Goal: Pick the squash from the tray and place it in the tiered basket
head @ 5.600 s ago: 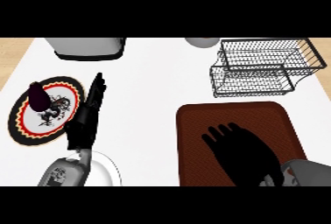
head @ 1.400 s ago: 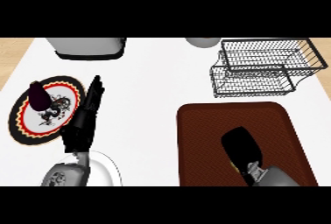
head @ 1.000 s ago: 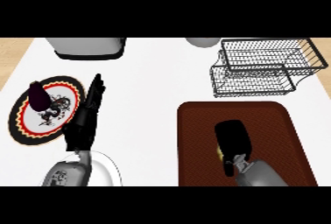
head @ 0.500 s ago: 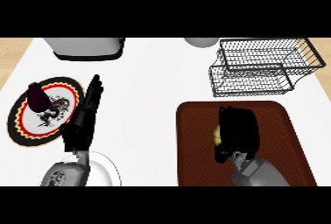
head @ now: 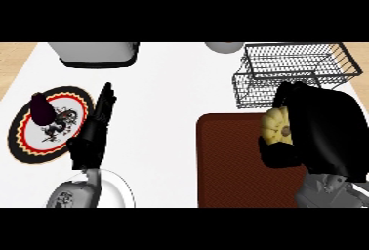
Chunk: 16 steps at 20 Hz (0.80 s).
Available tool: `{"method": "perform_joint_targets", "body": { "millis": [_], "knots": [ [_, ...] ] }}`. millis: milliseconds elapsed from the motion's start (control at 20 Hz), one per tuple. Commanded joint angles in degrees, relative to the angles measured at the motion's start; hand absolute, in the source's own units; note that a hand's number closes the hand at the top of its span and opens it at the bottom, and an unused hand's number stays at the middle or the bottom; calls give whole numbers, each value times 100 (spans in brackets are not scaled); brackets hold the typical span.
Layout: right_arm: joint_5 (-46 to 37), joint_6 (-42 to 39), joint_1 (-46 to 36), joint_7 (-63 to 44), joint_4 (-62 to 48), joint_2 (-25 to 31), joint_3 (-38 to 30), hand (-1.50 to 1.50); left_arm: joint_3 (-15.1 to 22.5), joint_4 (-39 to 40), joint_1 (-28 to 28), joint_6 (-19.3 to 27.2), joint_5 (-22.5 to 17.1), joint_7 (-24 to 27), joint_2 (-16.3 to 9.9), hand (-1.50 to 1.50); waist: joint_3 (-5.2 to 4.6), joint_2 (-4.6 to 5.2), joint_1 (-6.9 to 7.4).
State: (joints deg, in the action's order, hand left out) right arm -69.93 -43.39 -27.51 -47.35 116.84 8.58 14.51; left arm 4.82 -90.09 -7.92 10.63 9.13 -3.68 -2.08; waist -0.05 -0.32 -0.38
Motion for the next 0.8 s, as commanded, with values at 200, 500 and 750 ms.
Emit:
{"method": "perform_joint_targets", "body": {
  "millis": [200, 500, 750],
  "knots": [
    [398, -1474, -1608, -411, 180, -313, -1522, 150, -218, 32, 64, -340, -243, 148, -253, 0, -2, 19, 53],
    [690, -415, -2260, -554, -776, -844, -2163, 150, -188, 331, -93, -166, -143, 296, -63, 0, 1, 38, 91],
    [733, -99, -2754, 191, -1856, -24, -2741, 150, 56, 122, -54, -15, 92, 112, 106, 0, 4, 41, 91]
  ]
}}
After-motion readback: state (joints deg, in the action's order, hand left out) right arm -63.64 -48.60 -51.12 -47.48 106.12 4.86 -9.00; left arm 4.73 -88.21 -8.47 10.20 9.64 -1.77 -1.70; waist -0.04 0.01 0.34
